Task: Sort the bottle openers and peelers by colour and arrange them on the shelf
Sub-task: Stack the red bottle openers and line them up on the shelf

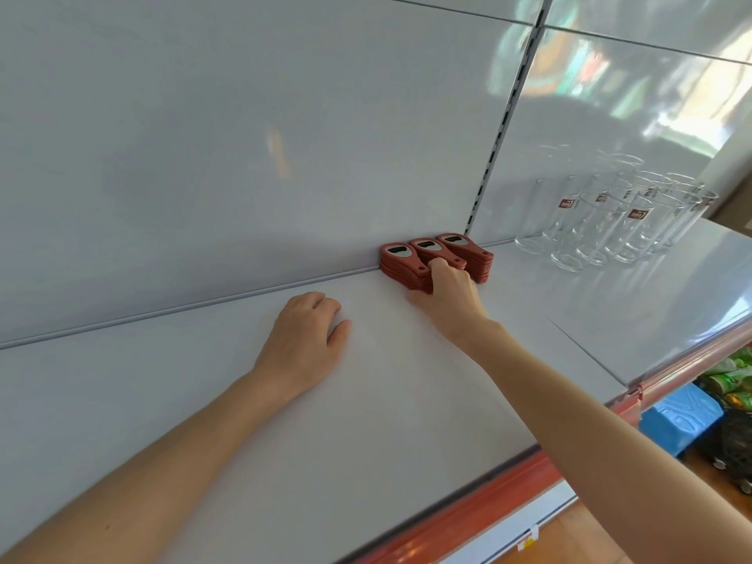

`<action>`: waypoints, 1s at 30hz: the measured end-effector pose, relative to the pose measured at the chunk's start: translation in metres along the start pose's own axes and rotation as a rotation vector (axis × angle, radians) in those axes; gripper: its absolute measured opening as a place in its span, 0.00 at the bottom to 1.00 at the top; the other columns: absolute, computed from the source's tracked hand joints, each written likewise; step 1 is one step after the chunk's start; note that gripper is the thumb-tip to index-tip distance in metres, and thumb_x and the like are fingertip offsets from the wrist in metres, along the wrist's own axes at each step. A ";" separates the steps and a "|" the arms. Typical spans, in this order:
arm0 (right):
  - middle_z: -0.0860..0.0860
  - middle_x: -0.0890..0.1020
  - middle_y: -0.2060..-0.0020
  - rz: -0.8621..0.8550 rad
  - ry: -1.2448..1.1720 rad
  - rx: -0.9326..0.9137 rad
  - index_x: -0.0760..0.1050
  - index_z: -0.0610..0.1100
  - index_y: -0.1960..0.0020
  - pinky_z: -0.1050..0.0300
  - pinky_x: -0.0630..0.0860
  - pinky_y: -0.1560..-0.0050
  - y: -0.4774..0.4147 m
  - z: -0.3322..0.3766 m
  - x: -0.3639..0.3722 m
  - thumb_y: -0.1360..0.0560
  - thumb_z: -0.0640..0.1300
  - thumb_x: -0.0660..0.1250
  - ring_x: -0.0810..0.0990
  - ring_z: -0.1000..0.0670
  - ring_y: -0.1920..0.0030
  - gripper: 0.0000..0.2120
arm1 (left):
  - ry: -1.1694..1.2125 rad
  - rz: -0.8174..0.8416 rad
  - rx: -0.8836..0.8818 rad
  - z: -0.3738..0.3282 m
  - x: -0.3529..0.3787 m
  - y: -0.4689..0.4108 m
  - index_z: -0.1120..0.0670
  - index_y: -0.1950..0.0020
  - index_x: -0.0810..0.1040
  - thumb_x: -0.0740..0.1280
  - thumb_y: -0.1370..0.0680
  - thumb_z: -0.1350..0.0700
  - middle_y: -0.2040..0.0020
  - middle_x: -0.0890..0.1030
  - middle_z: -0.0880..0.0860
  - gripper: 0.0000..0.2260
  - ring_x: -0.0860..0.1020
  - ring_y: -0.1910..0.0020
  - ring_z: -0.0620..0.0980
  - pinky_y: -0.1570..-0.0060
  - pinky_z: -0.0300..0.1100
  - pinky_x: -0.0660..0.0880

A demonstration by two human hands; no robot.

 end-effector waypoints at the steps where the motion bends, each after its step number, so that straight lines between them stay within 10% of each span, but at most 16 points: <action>1: 0.42 0.78 0.52 -0.015 -0.014 0.000 0.70 0.36 0.46 0.53 0.67 0.59 0.001 0.000 -0.003 0.25 0.47 0.66 0.75 0.41 0.50 0.15 | 0.002 -0.001 -0.001 0.000 0.000 0.000 0.63 0.46 0.77 0.54 0.28 0.48 0.44 0.77 0.61 0.23 0.72 0.41 0.59 0.42 0.46 0.66; 30: 0.42 0.76 0.54 0.084 -0.072 -0.024 0.68 0.37 0.51 0.57 0.64 0.60 0.000 -0.003 -0.003 0.26 0.40 0.65 0.71 0.45 0.55 0.09 | 0.030 -0.024 -0.010 0.001 -0.002 0.001 0.62 0.45 0.77 0.60 0.25 0.49 0.43 0.77 0.58 0.19 0.72 0.40 0.56 0.42 0.40 0.64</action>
Point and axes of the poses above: each hand's wrist, its own y-axis away from the middle knuckle, its own x-axis out of the palm, z = x × y, the point moved 10 cm from there along -y, towards the middle knuckle
